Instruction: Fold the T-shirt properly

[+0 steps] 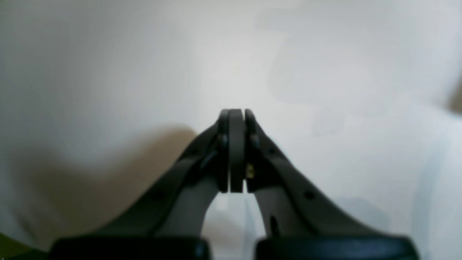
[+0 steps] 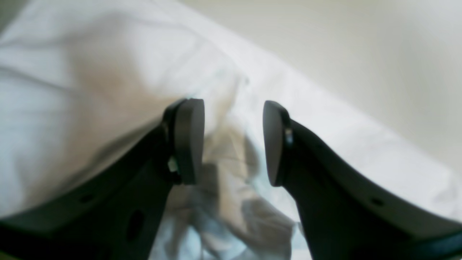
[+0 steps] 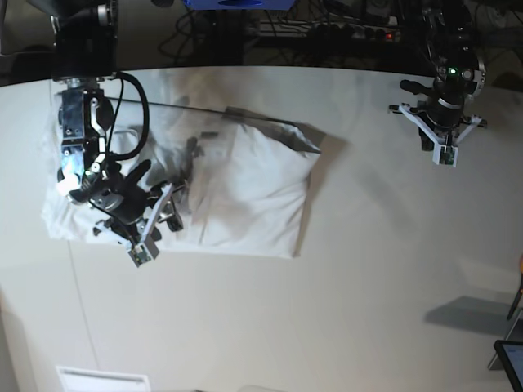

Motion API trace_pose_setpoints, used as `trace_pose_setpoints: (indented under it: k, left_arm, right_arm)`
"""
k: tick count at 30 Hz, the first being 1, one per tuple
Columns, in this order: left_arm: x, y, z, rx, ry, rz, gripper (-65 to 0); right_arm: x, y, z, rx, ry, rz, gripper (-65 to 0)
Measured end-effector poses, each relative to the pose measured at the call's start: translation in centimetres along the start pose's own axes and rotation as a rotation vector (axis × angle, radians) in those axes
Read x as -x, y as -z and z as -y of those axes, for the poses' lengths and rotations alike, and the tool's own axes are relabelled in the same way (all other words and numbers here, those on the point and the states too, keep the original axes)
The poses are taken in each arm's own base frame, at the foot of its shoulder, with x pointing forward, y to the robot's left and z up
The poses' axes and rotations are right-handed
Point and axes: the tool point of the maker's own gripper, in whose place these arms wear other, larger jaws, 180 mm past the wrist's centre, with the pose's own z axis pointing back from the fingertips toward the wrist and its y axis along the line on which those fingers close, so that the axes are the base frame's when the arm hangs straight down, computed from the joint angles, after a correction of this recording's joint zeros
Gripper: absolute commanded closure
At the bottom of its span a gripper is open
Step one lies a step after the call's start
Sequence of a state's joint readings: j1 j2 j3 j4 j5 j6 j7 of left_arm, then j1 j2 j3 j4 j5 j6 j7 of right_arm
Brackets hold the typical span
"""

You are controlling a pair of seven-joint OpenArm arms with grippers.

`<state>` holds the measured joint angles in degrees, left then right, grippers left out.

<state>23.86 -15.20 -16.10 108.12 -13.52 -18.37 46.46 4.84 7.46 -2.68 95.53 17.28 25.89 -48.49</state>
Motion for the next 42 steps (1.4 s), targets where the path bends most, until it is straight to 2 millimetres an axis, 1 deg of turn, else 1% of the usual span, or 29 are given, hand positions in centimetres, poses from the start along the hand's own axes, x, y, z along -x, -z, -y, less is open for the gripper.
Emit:
trace_pose_setpoints:
  k: [2, 3, 4, 5, 6, 8, 9, 10, 12, 13, 14, 15, 16, 18, 20, 22, 23, 26, 27, 28, 29, 32, 34, 35, 36, 39, 41, 42]
  left_arm:
    - [-0.1, -0.1, 1.2, 0.065, 0.059, 0.006, 0.0]
    - [0.0, -0.1, 1.7, 0.093, 0.083, 0.004, 0.0]
    - [-0.1, -0.1, 2.3, 0.118, 0.096, 0.011, 0.0]
    - [-0.1, -0.2, 2.8, 0.131, 0.093, 0.016, 0.0]
    - [0.2, -0.2, 3.4, 0.145, 0.096, 0.013, 0.0]
    - [0.3, -0.3, 4.6, 0.179, 0.098, 0.022, 0.0]
    - [0.0, -0.4, 5.0, 0.198, 0.101, 0.050, 0.0]
    - [-0.7, -0.5, 5.3, 0.202, 0.087, 0.099, 0.0]
    - [-1.4, -0.9, 5.4, 0.208, 0.084, 0.164, 0.0]
    - [-1.2, -1.1, 5.5, 0.212, 0.083, 0.172, 0.0]
    - [-1.0, -1.1, 5.8, 0.219, 0.092, 0.165, 0.0]
    - [-0.6, -1.0, 6.2, 0.222, 0.116, 0.151, 0.0]
    - [-0.1, -0.7, 6.3, 0.223, 0.143, 0.134, 0.0]
    - [0.9, 0.0, 5.6, 0.174, 0.196, 0.096, 0.0]
    - [2.9, 0.6, 4.9, 0.135, 0.234, 0.031, 0.0]
    - [3.3, 0.8, 4.8, 0.123, 0.236, 0.035, 0.0]
    - [3.5, 1.0, 4.5, 0.115, 0.242, 0.029, 0.0]
    - [3.4, 1.3, 3.9, 0.109, 0.212, 0.044, 0.0]
    - [3.5, 1.2, 3.5, 0.098, 0.198, 0.044, 0.0]
    - [3.7, 1.2, 3.0, 0.084, 0.190, 0.036, 0.0]
    - [3.8, 1.2, 2.7, 0.076, 0.188, 0.032, 0.0]
    - [3.6, 1.2, 2.4, 0.082, 0.152, 0.032, 0.0]
    - [3.4, 1.3, 2.5, 0.091, 0.134, 0.033, 0.0]
    - [3.1, 1.2, 3.0, 0.108, 0.119, 0.044, 0.0]
    - [2.7, 1.2, 3.5, 0.127, 0.109, 0.056, 0.0]
    - [1.6, 0.7, 5.7, 0.211, 0.150, 0.089, 0.0]
    - [-0.6, -0.3, 7.3, 0.262, 0.161, 0.189, 0.0]
    - [-1.3, -0.8, 8.0, 0.285, 0.169, 0.219, 0.0]
  right_arm:
    - [-2.1, -1.8, -0.8, 0.009, -0.035, 0.078, -25.7]
    - [-2.7, -3.0, -1.4, 0.017, -0.053, 0.110, -25.8]
    - [-3.0, -4.0, -2.1, 0.011, -0.066, 0.137, -25.8]
    - [-2.7, -4.9, -3.0, 0.007, -0.072, 0.150, -25.8]
    - [-1.5, -5.5, -4.2, -0.013, -0.051, 0.143, -25.8]
    - [2.1, -5.2, -6.4, -0.052, 0.018, 0.063, -25.4]
    - [3.2, -5.2, -7.1, -0.067, 0.035, 0.049, -24.4]
    - [3.7, -5.5, -7.8, -0.081, 0.046, 0.069, -21.2]
    - [3.5, -6.0, -8.7, -0.094, 0.071, 0.132, -12.8]
    - [4.0, -6.1, -9.6, -0.116, 0.067, 0.126, -7.4]
    - [4.6, -6.1, -10.7, -0.146, 0.055, 0.111, -3.9]
    - [5.0, -6.2, -11.7, -0.168, 0.063, 0.104, -2.3]
    - [5.6, -6.3, -12.9, -0.195, 0.071, 0.092, -3.0]
    - [6.2, -6.5, -14.7, -0.237, 0.088, 0.076, -5.8]
    - [6.4, -6.8, -16.0, -0.272, 0.097, 0.086, -10.4]
    - [6.1, -7.2, -16.7, -0.274, 0.128, 0.131, -16.0]
    - [6.1, -7.5, -17.8, -0.299, 0.138, 0.143, -19.4]
    - [6.9, -8.7, -22.2, -0.409, 0.156, 0.133, -30.0]
    - [6.9, -9.0, -23.3, -0.441, 0.158, 0.132, -32.2]
    - [6.7, -9.2, -23.8, -0.459, 0.166, 0.142, -33.1]
    - [6.2, -9.2, -23.4, -0.458, 0.199, 0.167, -33.2]
    - [5.9, -8.3, -20.5, -0.375, 0.214, 0.174, -33.2]
    - [5.3, -7.8, -19.7, -0.359, 0.199, 0.185, -33.2]
    - [5.1, -7.4, -19.0, -0.326, 0.221, 0.189, -33.2]
    - [5.3, -7.0, -18.2, -0.278, 0.233, 0.178, -33.2]
    - [7.0, -5.9, -15.3, -0.110, 0.165, 0.109, -33.2]
    - [7.6, -5.8, -13.6, -0.028, 0.107, 0.089, -33.2]
    - [7.8, -5.8, -13.1, -0.003, 0.097, 0.083, -33.2]
